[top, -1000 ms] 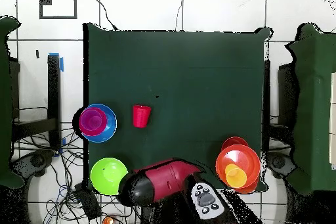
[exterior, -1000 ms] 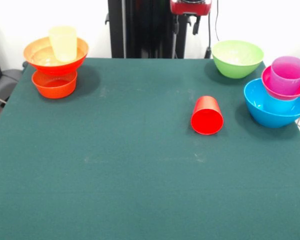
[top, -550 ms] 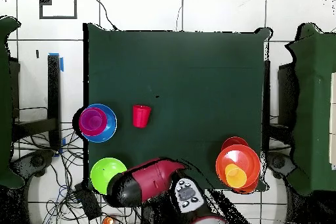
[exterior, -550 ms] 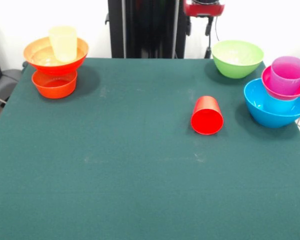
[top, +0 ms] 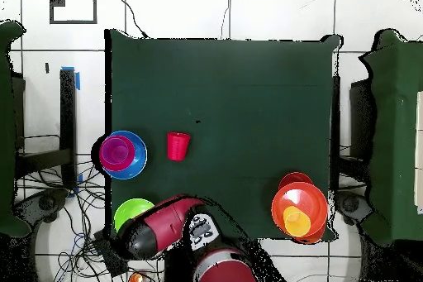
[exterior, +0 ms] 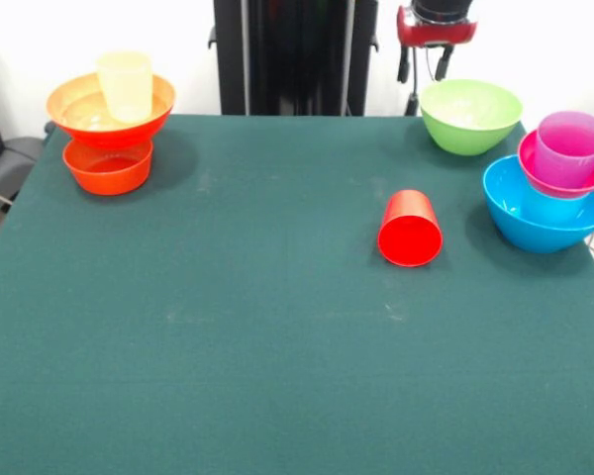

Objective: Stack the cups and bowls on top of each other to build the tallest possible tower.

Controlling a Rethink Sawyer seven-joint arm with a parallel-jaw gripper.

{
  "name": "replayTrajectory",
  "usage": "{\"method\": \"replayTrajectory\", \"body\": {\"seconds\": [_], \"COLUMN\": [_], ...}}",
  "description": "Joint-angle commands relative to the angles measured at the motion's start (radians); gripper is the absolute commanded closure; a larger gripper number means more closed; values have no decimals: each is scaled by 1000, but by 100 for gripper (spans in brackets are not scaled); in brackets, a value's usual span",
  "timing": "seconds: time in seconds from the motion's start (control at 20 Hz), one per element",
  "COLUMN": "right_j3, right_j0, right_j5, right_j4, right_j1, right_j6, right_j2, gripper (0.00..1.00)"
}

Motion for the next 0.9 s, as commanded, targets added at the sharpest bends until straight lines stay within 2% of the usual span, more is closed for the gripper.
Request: {"method": "replayTrajectory", "body": {"seconds": [0.05,0.45,0.65,0.8,0.85,0.9], "right_j3": [-136,-252,-274,-292,-292,-291], "right_j0": [43,107,129,141,154,152], "right_j5": [-127,-177,-251,-214,-264,-261], "right_j4": [6,-54,-45,-18,-7,-8], "right_j1": [148,316,348,355,360,359], "right_j6": [134,104,119,105,114,109], "right_j2": [-52,-195,-248,-254,-269,-266], "gripper": [0,0,0,0,100,100]}}
